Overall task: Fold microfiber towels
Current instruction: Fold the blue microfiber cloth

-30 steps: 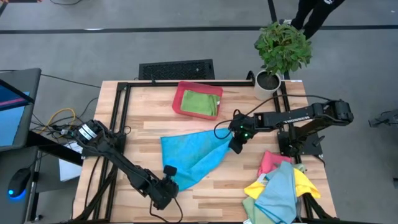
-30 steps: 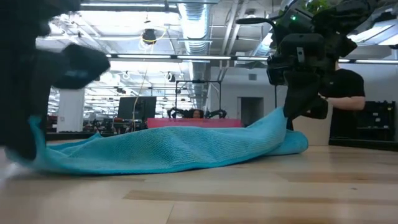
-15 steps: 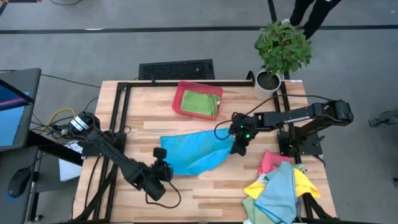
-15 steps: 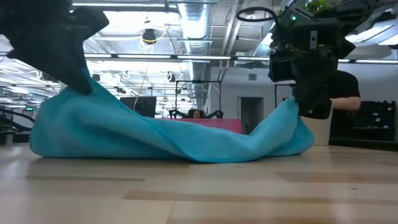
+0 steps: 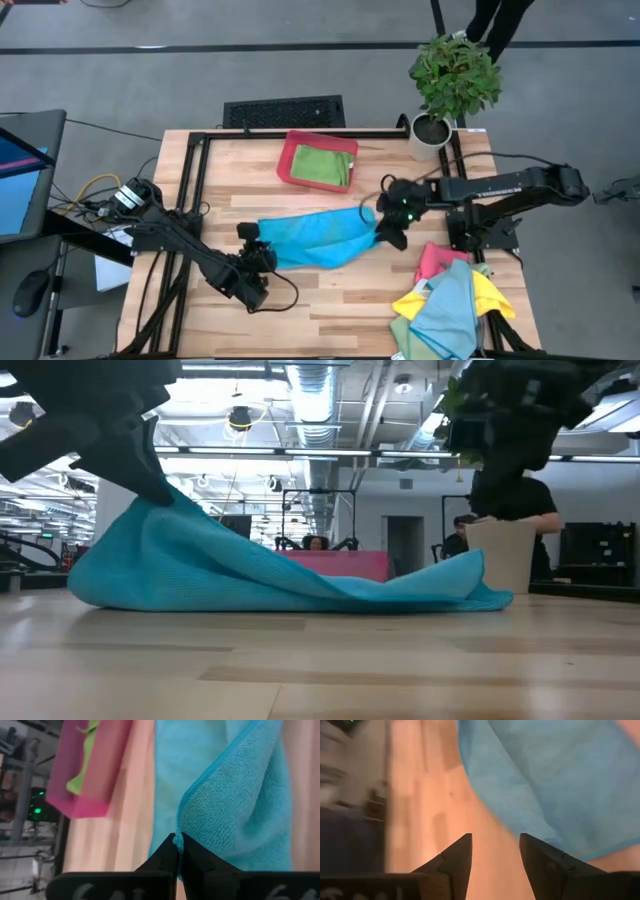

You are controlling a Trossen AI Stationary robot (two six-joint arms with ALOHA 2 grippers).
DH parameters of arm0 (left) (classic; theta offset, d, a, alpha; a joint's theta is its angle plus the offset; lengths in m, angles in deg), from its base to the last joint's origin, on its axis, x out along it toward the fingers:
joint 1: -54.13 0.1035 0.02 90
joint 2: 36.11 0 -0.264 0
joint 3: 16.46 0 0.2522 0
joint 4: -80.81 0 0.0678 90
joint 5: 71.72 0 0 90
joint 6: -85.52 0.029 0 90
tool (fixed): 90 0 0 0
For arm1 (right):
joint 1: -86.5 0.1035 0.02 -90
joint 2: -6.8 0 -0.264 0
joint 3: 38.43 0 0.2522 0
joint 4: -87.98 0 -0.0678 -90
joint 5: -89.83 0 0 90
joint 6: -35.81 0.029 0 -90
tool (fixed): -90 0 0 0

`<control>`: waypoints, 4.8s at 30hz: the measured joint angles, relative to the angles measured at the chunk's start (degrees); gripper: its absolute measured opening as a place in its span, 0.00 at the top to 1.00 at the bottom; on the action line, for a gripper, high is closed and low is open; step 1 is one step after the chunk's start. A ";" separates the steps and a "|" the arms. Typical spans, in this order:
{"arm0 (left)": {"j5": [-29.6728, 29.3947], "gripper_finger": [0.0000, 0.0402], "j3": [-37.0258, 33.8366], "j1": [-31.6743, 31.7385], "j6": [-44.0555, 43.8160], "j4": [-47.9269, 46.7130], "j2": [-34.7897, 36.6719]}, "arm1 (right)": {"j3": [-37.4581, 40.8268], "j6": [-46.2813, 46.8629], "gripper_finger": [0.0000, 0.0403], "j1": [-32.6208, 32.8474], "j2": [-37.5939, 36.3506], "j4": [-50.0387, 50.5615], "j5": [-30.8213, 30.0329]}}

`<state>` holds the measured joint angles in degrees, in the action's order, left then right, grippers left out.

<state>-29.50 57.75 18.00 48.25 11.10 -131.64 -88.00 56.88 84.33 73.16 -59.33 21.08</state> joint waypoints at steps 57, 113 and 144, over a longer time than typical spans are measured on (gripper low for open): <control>0.95 1.00 -5.16 1.22 -10.57 -0.48 3.13 | -0.02 -3.94 0.56 26.09 27.79 -17.70 -57.26; 0.84 1.00 -5.11 1.13 -8.48 1.77 3.13 | -1.70 -5.01 0.51 27.45 28.40 -10.12 -54.22; 0.93 1.00 -5.11 1.13 -8.78 2.06 3.13 | 1.22 -14.09 0.56 22.29 23.94 -12.63 -52.49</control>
<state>-28.57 52.63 19.13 39.48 13.16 -128.51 -86.78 42.79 106.62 97.10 -71.96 -31.41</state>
